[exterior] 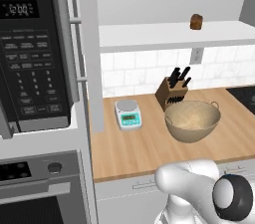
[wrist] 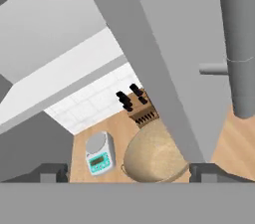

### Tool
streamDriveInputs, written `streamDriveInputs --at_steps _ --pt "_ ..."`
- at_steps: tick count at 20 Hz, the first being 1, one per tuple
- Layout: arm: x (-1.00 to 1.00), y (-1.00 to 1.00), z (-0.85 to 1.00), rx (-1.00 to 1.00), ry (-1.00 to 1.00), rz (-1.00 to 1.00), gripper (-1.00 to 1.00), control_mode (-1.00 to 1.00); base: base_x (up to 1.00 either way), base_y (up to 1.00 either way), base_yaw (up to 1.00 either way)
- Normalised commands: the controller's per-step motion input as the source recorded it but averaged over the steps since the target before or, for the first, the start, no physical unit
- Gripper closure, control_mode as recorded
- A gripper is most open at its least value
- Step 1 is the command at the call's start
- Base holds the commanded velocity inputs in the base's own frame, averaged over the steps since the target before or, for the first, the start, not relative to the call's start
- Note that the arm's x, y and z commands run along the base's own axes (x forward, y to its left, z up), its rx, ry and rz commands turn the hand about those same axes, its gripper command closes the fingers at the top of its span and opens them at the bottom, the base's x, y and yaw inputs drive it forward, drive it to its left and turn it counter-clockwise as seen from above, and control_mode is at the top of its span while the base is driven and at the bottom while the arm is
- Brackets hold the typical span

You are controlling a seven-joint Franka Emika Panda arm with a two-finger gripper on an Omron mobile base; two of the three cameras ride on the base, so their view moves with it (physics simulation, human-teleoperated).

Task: Open the cabinet, pick up the bread from the cabinet and place it in the basket. Then move the basket to the dining counter.

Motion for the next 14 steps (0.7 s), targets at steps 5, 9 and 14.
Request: streamDriveInputs --at_steps 5,9,14 --pt "0.61 0.96 -0.25 0.03 -0.11 -0.26 -1.00 -1.00 0.00 0.00 0.00" --pt "0.96 0.66 -0.36 0.06 -0.27 -0.35 -1.00 -1.00 0.00 0.00 0.00" --pt "0.49 0.28 0.30 0.06 -0.18 -0.50 -1.00 -1.00 0.00 0.00 0.00"
